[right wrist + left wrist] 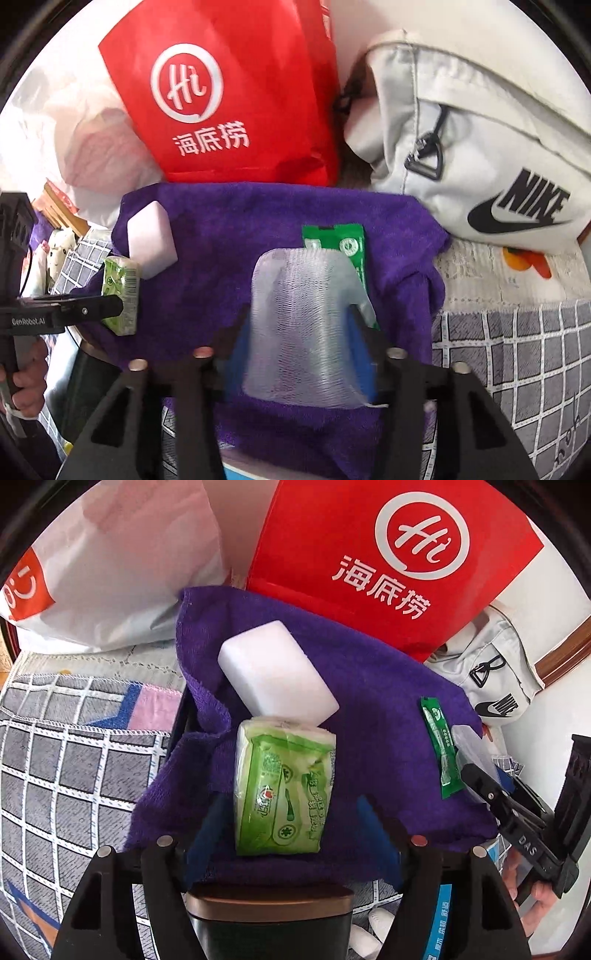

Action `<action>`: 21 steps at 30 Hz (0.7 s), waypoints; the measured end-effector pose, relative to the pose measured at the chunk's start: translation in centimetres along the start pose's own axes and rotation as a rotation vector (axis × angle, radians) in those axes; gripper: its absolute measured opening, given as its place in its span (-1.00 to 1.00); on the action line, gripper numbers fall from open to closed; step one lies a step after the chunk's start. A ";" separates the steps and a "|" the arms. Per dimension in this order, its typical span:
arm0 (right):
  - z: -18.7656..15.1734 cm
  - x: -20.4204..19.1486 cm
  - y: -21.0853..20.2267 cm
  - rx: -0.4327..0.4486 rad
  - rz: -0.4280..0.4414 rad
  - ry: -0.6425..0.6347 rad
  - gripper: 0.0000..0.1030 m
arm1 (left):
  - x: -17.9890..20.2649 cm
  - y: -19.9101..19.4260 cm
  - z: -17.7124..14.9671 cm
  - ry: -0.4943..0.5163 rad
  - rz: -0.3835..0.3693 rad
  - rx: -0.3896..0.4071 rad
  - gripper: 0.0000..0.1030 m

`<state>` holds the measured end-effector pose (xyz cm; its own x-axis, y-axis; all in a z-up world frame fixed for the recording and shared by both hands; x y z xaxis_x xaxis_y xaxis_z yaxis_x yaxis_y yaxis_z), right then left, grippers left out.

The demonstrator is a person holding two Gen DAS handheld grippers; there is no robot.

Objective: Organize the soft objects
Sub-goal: 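Carry wipes and mesh bag onto the purple towel and release both, then move both grippers back and grasp the white tissue with the right gripper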

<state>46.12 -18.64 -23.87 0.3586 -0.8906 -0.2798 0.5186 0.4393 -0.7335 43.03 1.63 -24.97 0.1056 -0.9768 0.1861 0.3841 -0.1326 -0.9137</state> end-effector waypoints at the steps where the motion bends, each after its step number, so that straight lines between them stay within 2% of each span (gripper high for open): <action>1: 0.1 -0.2 0.0 0.005 -0.010 -0.012 0.23 | 0.0 -0.2 0.1 0.001 0.003 0.005 0.39; 2: 0.1 -0.4 -0.1 0.007 -0.017 -0.020 0.33 | 0.0 -0.3 0.1 0.002 0.005 0.006 0.40; 4: 0.2 -0.6 -0.4 0.017 -0.042 -0.041 0.38 | -0.1 -0.7 0.1 0.003 0.012 0.009 0.40; 7: 0.3 -0.7 -1.1 0.031 -0.071 -0.046 0.56 | -0.5 -1.8 -0.5 0.017 0.023 -0.005 0.40; 13: -0.5 -2.2 -4.0 0.034 -0.047 -0.030 0.57 | -0.1 -4.4 -2.1 0.114 0.099 0.019 0.40; 21: -2.7 -4.8 -9.2 0.076 -0.051 -0.045 0.58 | 0.1 -7.7 -4.0 0.081 0.041 0.054 0.40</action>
<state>37.53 -18.74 -17.48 0.3638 -0.9065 -0.2141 0.5938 0.4028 -0.6965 36.45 1.88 -19.38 0.0485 -0.9919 0.1176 0.4296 -0.0856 -0.8989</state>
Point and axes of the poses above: each gripper's, at about its wrist camera, not at the fingertips, and y roughly the way its jaws point, x to its right, z to its top, the point moved 8 cm from there along y, roughly the way its jaws point, and after that the axes turned 9 degrees about z, right-handed, at the moved point
